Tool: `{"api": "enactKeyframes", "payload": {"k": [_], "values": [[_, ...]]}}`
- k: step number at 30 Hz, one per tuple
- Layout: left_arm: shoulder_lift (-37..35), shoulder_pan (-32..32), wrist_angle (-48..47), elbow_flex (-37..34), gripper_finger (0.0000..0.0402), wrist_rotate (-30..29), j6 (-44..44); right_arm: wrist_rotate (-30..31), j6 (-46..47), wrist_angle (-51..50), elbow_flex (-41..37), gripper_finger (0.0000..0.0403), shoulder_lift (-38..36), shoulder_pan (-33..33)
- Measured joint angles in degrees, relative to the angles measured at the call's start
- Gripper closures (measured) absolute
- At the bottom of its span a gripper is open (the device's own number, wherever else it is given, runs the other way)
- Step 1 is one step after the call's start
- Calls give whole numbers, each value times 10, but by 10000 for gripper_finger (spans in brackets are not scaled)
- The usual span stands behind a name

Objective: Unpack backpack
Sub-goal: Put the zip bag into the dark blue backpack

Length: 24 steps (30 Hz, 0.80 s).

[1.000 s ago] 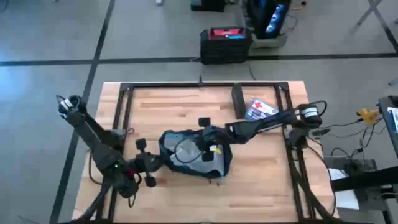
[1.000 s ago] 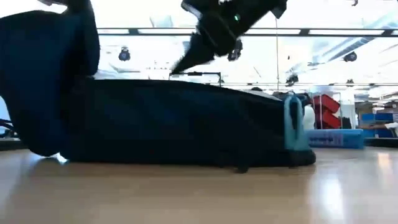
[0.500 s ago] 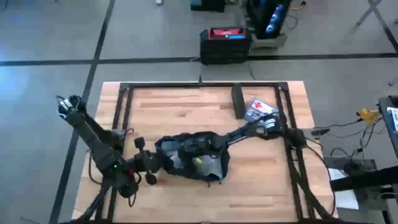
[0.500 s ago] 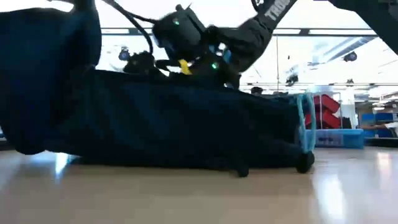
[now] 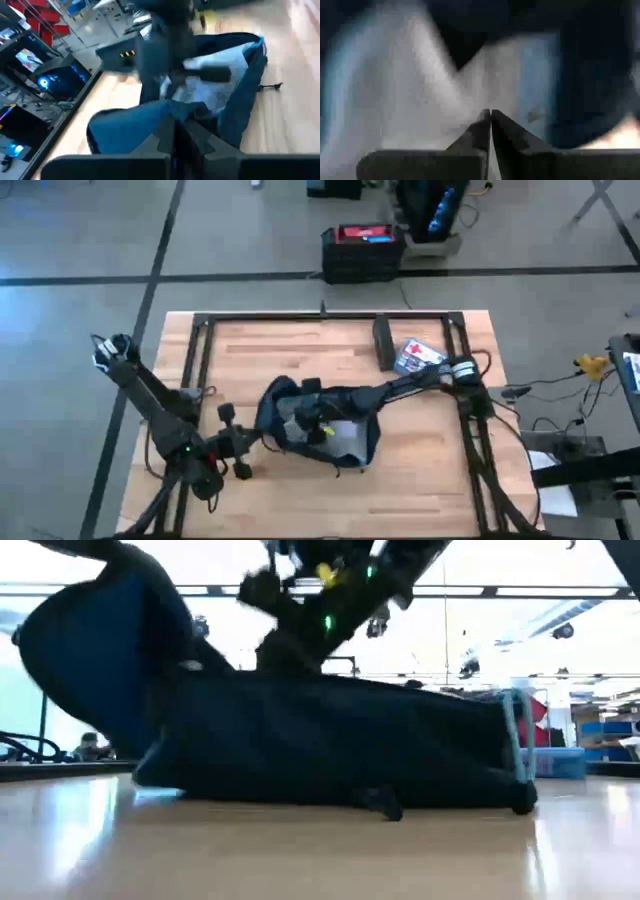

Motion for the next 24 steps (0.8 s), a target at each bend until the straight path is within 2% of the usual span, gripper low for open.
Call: {"api": "enactKeyframes", "payload": {"k": [3,6,9,13,16,19,24], "values": [[-1,0,5,-18,401,11,-13,4,2,24,-22,403,-21,9],[-1,0,6,-24,401,15,-14,-16,4,112,-47,403,-27,13],[-2,0,7,-25,401,14,-7,-79,35,199,-57,403,3,13],[-5,0,9,-18,401,12,15,-78,59,276,-57,403,77,13],[-9,0,9,-15,401,9,23,-78,78,276,-44,403,121,10],[-13,0,8,-14,401,8,23,-78,85,251,-38,403,128,8],[-11,0,11,-18,401,-4,19,-70,48,156,-41,403,61,8]]}}
